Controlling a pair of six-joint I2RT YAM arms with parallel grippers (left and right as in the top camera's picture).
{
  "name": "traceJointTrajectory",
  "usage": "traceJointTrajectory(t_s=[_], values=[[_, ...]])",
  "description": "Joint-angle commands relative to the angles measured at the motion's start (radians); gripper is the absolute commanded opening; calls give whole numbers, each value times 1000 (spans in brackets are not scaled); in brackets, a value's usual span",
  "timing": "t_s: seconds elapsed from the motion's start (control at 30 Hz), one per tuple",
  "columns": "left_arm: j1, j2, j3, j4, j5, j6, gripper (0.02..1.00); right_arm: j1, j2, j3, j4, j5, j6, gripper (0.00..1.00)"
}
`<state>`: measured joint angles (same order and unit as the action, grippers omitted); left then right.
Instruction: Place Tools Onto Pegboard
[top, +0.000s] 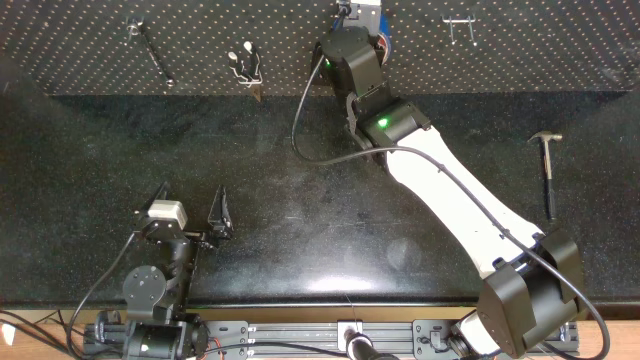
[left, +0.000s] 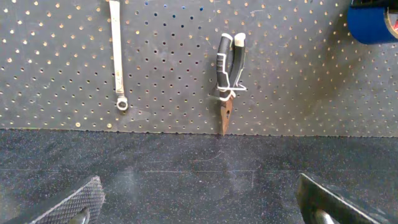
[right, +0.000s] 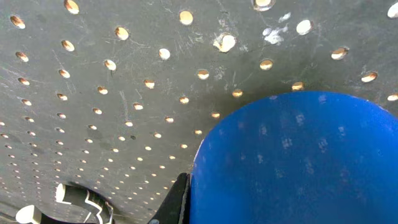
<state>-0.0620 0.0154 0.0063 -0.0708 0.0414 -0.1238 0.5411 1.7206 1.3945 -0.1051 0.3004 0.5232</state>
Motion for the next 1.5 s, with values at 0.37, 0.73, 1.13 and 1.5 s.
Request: traceJointTrajectory(t_s=[0.37, 0.73, 1.13, 1.5], values=[[3, -12, -1, -8, -7, 9, 998, -6, 8, 35, 8, 5, 18, 369], [3, -12, -1, -8, -7, 9, 996, 4, -13, 35, -34, 5, 15, 369], [3, -12, -1, -8, -8, 9, 998, 22, -124, 23, -74, 1, 15, 369], [3, -12, -1, -8, -7, 9, 993, 25, -186, 19, -155, 0, 15, 371]])
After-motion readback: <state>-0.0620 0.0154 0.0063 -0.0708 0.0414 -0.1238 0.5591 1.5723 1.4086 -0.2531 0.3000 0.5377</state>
